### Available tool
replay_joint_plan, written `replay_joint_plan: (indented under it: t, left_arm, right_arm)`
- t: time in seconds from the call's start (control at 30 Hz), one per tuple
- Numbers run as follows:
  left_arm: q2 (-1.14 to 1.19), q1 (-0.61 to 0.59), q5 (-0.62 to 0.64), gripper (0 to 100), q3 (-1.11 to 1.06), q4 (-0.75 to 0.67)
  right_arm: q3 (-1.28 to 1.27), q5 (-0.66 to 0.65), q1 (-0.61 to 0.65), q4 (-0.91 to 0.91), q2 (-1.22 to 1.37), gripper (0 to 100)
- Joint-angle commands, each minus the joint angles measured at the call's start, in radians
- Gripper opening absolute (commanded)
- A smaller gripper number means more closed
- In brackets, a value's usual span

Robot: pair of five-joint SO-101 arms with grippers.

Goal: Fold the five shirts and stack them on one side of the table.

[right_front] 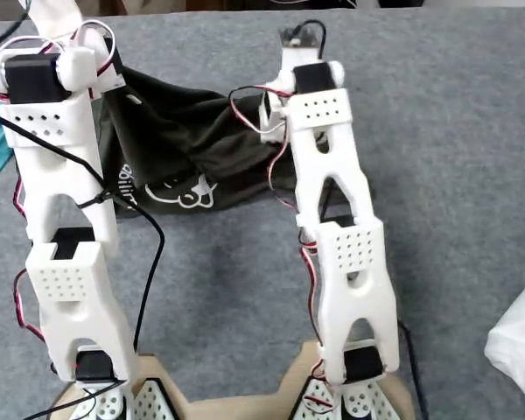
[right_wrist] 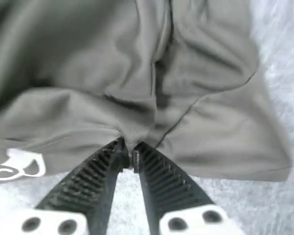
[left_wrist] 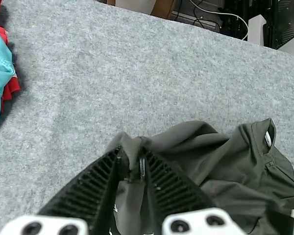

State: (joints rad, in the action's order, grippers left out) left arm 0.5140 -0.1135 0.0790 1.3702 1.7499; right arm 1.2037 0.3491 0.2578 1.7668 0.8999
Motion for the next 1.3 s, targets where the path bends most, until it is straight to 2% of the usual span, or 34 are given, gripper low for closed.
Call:
replay_joint_plan:
  t: [0.0, 0.2, 0.63, 0.83, 1.0, 1.27]
  left_arm:
    - [-0.059, 0.0, -0.002, 2, 0.009, 0.008]
    - [-0.102, 0.002, -0.003, 2, 0.063, 0.008]
    - [-0.414, 0.075, -0.002, 2, 0.031, 0.011]
    - [-0.699, 0.137, 0.0, 2, -0.21, 0.011]
    - [-1.001, 0.13, -0.006, 2, -0.453, 0.011]
    - [-1.412, 0.129, -0.023, 2, -0.727, 0.009]
  right_arm:
    - [0.182, 0.006, -0.051, 0.018, -0.044, 0.4]
    - [0.466, 0.005, -0.125, 0.018, -0.219, 0.4]
    - [0.453, 0.003, -0.225, 0.014, -0.785, 0.4]
    - [0.452, 0.002, -0.312, 0.014, -0.957, 0.4]
    - [0.453, 0.0, -0.404, 0.002, -1.115, 0.4]
    - [0.443, 0.0, -0.507, -0.135, -1.325, 0.4]
